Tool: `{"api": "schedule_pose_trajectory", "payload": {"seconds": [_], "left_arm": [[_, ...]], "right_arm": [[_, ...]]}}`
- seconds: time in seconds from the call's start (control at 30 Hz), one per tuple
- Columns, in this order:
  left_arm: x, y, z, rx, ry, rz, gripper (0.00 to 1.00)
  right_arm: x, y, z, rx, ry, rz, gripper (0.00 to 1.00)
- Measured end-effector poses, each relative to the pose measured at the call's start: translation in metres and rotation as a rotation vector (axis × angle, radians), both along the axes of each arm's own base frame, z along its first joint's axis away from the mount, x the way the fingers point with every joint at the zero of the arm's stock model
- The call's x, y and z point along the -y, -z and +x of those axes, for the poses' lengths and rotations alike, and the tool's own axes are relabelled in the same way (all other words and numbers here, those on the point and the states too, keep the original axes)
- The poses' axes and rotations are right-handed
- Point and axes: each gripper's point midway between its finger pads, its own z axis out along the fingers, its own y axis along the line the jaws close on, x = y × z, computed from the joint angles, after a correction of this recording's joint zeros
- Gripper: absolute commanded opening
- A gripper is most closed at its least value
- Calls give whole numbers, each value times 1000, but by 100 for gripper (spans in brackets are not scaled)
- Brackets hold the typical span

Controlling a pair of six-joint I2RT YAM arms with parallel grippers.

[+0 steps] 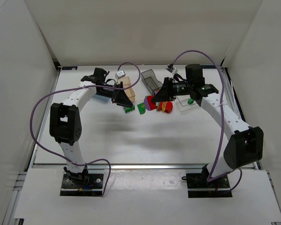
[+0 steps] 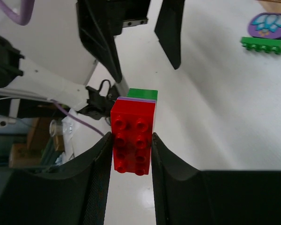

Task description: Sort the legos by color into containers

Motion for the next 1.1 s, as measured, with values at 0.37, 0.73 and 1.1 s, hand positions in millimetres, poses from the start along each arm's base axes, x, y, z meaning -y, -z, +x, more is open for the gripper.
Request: {"api": "schedule_pose_trajectory", "payload": {"seconds": [0.37,0.73,1.1], "left_arm": [[8,-18,-6,48,57,-94,90],[18,-22,-15,54,96,-109,81],[28,-21,-23,65,132,-113,73]], "right_arm": [[-9,-9,-9,-38,-70,62,0],[-17,6,-5,-86,-83,49,0],[-21,-6,2,-54,-85,70,0]]}}
